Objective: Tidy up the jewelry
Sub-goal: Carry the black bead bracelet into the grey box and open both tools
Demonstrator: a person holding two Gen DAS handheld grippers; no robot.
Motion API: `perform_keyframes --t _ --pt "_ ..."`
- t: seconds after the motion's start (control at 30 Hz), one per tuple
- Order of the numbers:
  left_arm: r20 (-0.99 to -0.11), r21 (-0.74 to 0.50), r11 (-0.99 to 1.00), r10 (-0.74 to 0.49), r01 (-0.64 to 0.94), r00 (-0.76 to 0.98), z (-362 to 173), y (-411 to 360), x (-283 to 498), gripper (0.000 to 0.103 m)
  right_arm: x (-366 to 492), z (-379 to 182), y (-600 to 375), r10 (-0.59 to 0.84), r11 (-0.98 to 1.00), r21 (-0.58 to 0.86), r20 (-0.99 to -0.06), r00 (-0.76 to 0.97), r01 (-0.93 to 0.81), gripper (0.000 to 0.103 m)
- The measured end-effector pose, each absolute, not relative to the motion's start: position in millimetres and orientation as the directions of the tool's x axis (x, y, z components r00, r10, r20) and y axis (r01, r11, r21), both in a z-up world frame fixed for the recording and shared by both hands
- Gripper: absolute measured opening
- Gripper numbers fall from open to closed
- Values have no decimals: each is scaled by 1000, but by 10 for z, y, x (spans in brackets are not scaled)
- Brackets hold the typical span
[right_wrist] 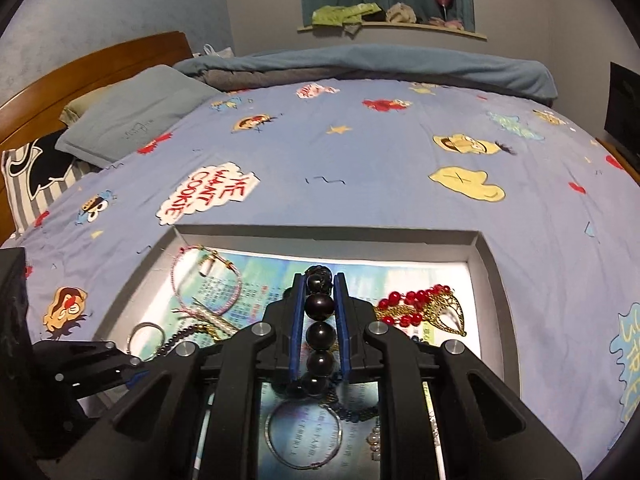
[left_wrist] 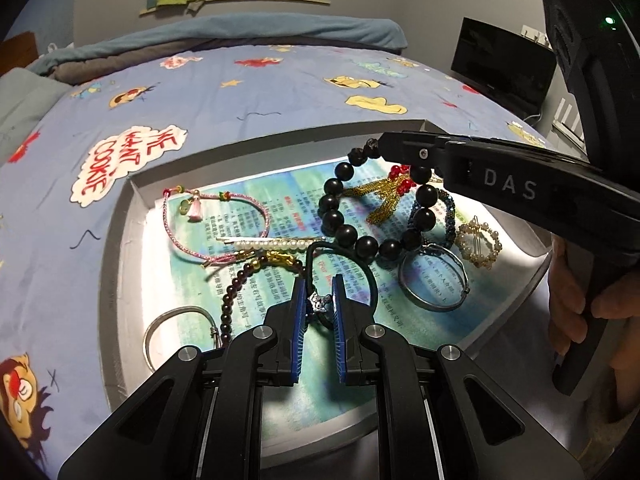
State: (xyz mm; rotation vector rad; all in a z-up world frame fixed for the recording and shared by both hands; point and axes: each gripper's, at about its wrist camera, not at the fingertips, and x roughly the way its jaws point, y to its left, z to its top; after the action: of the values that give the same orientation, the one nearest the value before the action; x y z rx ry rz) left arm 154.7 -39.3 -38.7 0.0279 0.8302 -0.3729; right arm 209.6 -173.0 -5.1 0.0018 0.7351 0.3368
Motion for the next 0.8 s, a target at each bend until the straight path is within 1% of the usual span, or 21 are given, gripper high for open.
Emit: perform_keyframes --t 0.13,0.17,0.2,0.23,0.27,0.3,0.8 --pt "-726 -119 936 -309 330 615 -391 -388 1541 14 2124 -95 -1761 291 951 126 -670 683 -282 16" --pt "-727 -117 938 -306 328 615 -394 -388 1539 17 2124 -101 -1773 290 952 128 -669 684 -279 16" --pt "-727 -116 939 -302 324 617 -396 -381 1535 21 2129 -104 -1783 292 951 131 -669 683 -278 20" --pt "-724 -115 941 -298 317 622 -392 -368 1528 31 2124 -103 -1792 293 952 134 -668 684 -277 30" --pt "-721 -116 942 -297 314 626 -387 -357 1528 33 2112 -99 -1799 296 951 137 -664 686 -278 34" --pt "-718 -119 943 -298 310 629 -377 -341 1521 33 2105 -95 -1805 298 950 138 -662 687 -279 36" --pt "-707 -115 956 -269 269 654 -279 -176 1361 34 1754 43 -2005 295 953 140 -639 710 -269 36"
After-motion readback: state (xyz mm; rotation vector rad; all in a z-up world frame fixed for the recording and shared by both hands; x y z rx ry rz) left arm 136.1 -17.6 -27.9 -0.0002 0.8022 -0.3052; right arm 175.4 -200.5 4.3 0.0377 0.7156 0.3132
